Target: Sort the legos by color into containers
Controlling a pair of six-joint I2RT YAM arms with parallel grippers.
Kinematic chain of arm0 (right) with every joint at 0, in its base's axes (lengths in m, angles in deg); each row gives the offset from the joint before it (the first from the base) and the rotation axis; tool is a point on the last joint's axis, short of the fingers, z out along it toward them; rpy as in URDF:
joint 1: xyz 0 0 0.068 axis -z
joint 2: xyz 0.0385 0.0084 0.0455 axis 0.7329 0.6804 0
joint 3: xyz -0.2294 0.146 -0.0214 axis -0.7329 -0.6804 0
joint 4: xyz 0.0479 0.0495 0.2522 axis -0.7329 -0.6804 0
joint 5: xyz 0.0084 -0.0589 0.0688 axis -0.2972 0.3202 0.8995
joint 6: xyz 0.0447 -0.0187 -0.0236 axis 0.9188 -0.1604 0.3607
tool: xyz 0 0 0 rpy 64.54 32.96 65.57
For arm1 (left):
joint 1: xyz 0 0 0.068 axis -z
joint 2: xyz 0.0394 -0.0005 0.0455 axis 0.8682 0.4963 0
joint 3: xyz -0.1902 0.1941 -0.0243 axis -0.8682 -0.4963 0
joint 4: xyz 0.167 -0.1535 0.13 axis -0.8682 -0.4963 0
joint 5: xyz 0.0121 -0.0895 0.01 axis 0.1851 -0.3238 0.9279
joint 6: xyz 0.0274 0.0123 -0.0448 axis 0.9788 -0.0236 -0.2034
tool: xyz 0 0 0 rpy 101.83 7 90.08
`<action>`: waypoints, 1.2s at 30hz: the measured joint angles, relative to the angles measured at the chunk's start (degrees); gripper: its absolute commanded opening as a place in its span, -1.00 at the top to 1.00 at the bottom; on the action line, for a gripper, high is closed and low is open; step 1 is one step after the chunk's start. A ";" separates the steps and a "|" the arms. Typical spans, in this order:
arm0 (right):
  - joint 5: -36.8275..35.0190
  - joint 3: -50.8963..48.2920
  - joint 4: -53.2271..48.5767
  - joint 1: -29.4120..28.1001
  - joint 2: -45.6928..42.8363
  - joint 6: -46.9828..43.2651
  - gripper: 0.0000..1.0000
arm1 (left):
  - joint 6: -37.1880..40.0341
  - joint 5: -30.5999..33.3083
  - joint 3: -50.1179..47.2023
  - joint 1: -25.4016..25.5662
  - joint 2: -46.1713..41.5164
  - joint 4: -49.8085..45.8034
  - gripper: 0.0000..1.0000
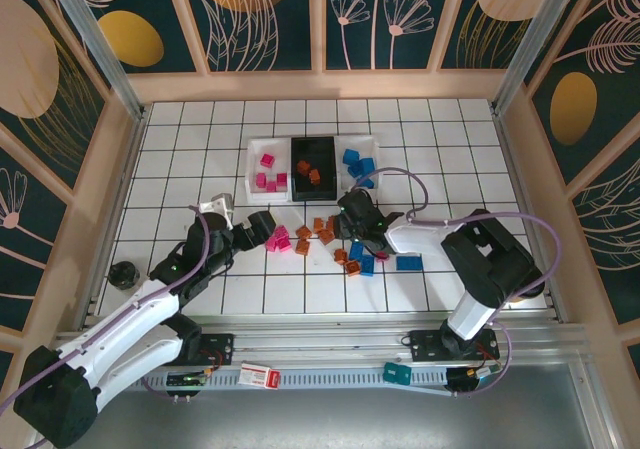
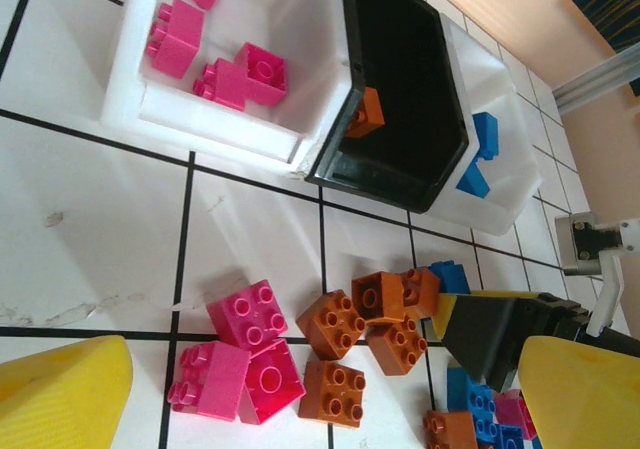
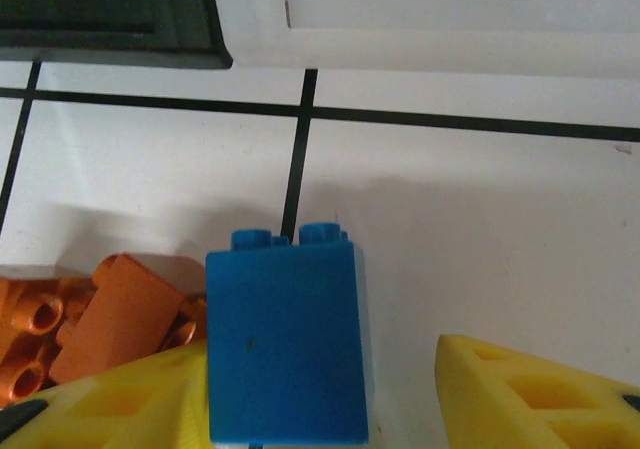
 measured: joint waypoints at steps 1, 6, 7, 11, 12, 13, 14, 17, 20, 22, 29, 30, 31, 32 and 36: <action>0.00 0.31 0.02 0.02 0.33 -0.22 -0.12 | 0.00 0.15 0.00 0.00 -0.04 -0.11 -0.97; 0.00 0.66 0.42 0.11 0.83 -1.55 0.14 | -0.20 0.28 -0.52 0.00 -0.04 -0.50 -0.97; 0.04 0.66 0.48 0.13 0.83 -1.86 0.19 | -0.22 0.31 -0.74 0.00 -0.04 -0.57 -0.97; 0.22 0.63 1.51 0.17 0.83 -2.78 0.39 | -0.46 0.28 -1.16 0.00 -0.04 -0.96 -0.97; 0.24 0.37 1.92 0.17 0.81 -2.78 0.43 | -0.48 0.28 -1.20 0.00 -0.04 -0.98 -0.97; 0.24 -0.02 2.47 0.17 0.61 -2.84 0.45 | -0.52 0.28 -1.29 0.00 -0.04 -0.96 -0.97; 0.33 -0.63 2.93 0.17 0.20 -2.86 0.47 | -0.63 0.28 -1.40 0.00 -0.02 -0.94 -0.97; 1.11 -3.69 3.06 0.15 -2.93 -2.78 0.50 | -0.83 0.28 -2.12 0.00 0.02 -0.94 -0.97; 1.33 -6.64 2.27 -0.07 -7.78 -2.58 0.51 | -1.11 0.28 -3.15 0.00 0.33 -0.94 -0.97; 1.29 -7.98 1.33 -0.42 -11.65 -2.34 0.51 | -1.31 0.28 -3.85 0.00 0.48 -0.94 -0.97; 1.25 -9.01 -3.21 -1.75 -25.07 -1.20 0.51 | -2.14 0.28 -5.66 0.00 1.05 -0.79 -0.97; 1.25 -8.70 -3.98 -1.77 -26.12 -1.20 0.51 | -2.21 0.28 -5.77 0.00 1.25 -0.79 -0.97; 1.27 -8.07 -4.90 -1.77 -27.02 -1.16 0.51 | -2.23 0.28 -5.79 0.00 1.49 -0.74 -0.97; 1.27 -7.32 -5.42 -1.77 -27.52 -1.09 0.50 | -2.34 0.28 -5.79 0.00 1.73 -0.66 -0.97; 1.88 -2.78 -5.95 -0.83 -26.25 -1.14 0.50 | -2.40 0.26 -5.79 0.00 2.21 -0.42 -0.97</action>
